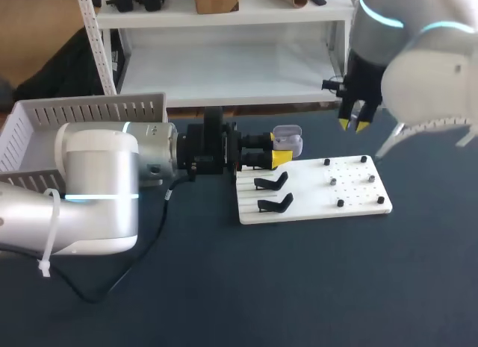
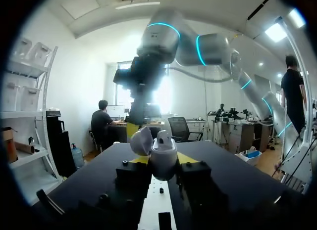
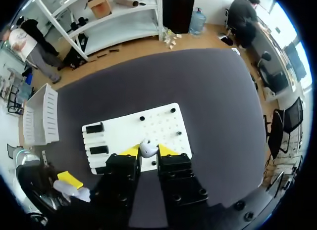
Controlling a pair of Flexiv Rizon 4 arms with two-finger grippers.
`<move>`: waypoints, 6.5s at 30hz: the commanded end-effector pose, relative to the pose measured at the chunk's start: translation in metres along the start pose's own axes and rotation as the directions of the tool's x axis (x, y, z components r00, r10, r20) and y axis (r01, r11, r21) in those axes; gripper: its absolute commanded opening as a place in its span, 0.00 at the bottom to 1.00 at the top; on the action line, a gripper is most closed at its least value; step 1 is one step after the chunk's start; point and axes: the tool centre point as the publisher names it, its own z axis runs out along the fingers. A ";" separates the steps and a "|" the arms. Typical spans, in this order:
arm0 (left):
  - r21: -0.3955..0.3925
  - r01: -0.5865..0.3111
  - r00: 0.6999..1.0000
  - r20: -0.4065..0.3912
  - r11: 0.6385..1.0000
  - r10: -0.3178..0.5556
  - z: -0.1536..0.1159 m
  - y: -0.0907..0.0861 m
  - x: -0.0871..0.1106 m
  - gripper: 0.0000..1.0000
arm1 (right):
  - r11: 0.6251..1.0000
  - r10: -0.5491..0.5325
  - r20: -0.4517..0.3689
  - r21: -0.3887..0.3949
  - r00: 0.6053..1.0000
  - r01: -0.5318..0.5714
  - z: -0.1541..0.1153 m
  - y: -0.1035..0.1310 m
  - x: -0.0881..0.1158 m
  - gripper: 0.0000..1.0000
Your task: Pick up each earbud case from the left stands, insert the matching earbuds, close the lid, and place the case in the box.
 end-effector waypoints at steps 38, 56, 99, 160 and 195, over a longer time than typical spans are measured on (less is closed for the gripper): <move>-0.002 -0.002 1.000 0.003 1.000 0.002 0.000 0.000 0.001 0.00 | 0.883 -0.467 -0.013 -0.058 0.884 0.465 -0.135 0.082 0.119 0.00; -0.002 -0.002 1.000 0.003 1.000 0.002 0.000 0.000 0.001 0.00 | 0.883 -0.467 -0.013 -0.058 0.884 0.465 -0.135 0.082 0.119 0.00; -0.002 -0.002 1.000 0.003 1.000 0.002 0.000 0.000 0.001 0.00 | 0.820 -0.561 -0.111 0.060 0.820 0.569 -0.058 0.122 0.090 0.00; -0.002 -0.002 1.000 0.003 1.000 0.002 0.000 0.000 0.001 0.00 | 0.866 -0.491 -0.128 0.032 0.862 0.499 -0.035 0.115 0.090 0.00; -0.002 -0.002 1.000 0.003 1.000 0.002 0.000 0.000 0.001 0.00 | 0.896 -0.440 -0.038 0.046 0.897 0.442 -0.065 0.116 0.056 0.38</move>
